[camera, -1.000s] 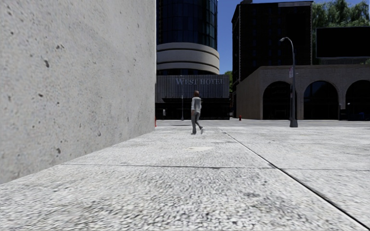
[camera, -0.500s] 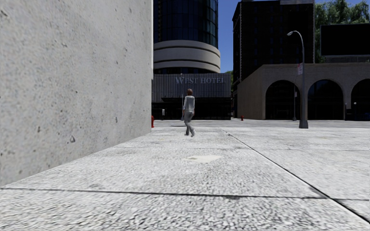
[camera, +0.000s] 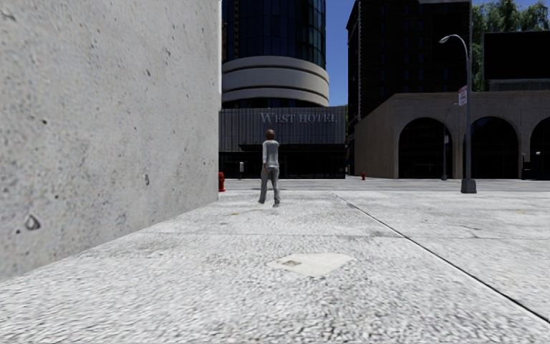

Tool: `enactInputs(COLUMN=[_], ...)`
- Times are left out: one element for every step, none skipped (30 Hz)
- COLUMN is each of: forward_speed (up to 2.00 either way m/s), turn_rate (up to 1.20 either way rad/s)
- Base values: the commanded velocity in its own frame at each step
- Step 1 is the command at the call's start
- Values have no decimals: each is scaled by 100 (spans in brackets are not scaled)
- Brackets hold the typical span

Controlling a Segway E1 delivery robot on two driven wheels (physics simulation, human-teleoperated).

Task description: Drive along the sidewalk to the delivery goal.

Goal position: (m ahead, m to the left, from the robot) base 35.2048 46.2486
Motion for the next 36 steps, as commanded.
enactInputs(forward_speed=[200,200,200,200,200,200,200,200,200,200,200,200,200,200,200,200,200,200,200,200,200,200,200,200,200,200,200,200,200,200,200,200,200,200,200,200], turn_rate=[0,0,0,0,0,0,0,0,0,0,0,0,0,0,0,0,0,0,0,0,0,0,0,0,0,0,0,0,0,0,0,0,0,0,0,0])
